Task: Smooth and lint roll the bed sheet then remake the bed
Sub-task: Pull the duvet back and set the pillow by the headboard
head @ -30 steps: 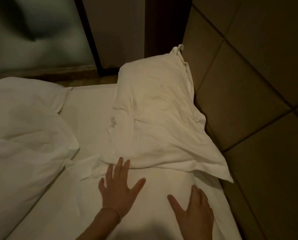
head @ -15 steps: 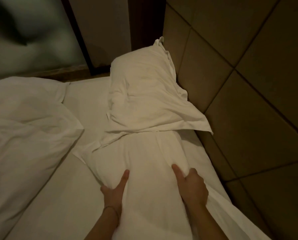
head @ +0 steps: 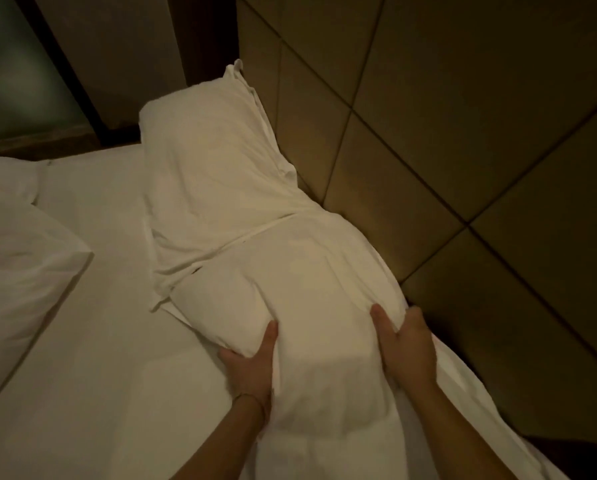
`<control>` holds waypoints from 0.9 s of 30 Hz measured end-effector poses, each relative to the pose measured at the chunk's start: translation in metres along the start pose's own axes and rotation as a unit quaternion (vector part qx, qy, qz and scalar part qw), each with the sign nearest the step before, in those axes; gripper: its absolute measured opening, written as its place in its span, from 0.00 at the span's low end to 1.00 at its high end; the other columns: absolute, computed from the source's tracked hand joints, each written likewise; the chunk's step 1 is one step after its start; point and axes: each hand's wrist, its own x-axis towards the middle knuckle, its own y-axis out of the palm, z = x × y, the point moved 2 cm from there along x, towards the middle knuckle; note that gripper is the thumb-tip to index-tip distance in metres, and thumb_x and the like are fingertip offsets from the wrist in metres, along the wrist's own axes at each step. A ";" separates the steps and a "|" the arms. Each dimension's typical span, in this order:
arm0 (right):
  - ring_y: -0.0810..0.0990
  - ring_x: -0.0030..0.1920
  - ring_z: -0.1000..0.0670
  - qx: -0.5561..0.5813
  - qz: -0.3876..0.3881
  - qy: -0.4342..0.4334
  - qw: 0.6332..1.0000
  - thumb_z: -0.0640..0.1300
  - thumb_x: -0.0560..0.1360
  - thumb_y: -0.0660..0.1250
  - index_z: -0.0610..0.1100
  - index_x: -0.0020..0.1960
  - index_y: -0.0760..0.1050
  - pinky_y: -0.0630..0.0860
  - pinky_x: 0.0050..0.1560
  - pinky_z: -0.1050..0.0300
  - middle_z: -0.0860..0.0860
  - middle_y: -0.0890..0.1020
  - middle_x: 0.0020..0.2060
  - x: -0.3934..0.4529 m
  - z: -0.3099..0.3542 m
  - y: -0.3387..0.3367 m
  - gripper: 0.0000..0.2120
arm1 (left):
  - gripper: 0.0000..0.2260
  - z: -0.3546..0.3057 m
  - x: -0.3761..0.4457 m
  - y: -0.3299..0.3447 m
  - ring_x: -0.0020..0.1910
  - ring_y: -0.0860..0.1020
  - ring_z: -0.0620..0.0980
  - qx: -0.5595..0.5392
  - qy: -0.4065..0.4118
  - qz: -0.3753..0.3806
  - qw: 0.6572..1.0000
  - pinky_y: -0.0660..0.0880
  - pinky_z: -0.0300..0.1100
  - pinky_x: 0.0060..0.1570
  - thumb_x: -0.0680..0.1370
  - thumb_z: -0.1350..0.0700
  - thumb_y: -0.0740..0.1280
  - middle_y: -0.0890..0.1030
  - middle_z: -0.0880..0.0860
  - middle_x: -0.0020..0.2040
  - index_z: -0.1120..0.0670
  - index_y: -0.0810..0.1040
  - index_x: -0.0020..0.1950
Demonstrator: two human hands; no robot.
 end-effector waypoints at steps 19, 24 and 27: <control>0.33 0.77 0.46 -0.280 0.126 -0.003 0.952 0.71 0.71 0.24 0.62 0.74 0.26 0.39 0.75 0.34 0.58 0.32 0.76 -0.065 -0.118 0.050 0.33 | 0.42 0.022 0.044 0.015 0.76 0.26 0.57 0.683 0.227 0.133 0.681 0.43 0.78 0.68 0.69 0.19 0.47 0.24 0.37 0.74 0.30 0.28 0.73; 0.36 0.78 0.42 -0.216 0.096 0.019 0.972 0.66 0.78 0.35 0.61 0.73 0.26 0.42 0.74 0.33 0.53 0.35 0.78 -0.087 -0.090 0.061 0.29 | 0.60 0.041 0.017 -0.004 0.79 0.50 0.66 0.375 -0.002 -0.037 0.926 0.59 0.68 0.71 0.57 0.22 0.71 0.43 0.49 0.82 0.35 0.39 0.79; 0.37 0.78 0.39 -0.214 0.107 -0.073 0.968 0.68 0.78 0.37 0.61 0.77 0.34 0.42 0.72 0.32 0.48 0.37 0.79 -0.128 -0.065 0.084 0.31 | 0.73 0.072 0.007 -0.023 0.75 0.63 0.63 0.176 -0.104 -0.047 0.978 0.65 0.63 0.72 0.43 0.23 0.76 0.58 0.57 0.79 0.42 0.44 0.80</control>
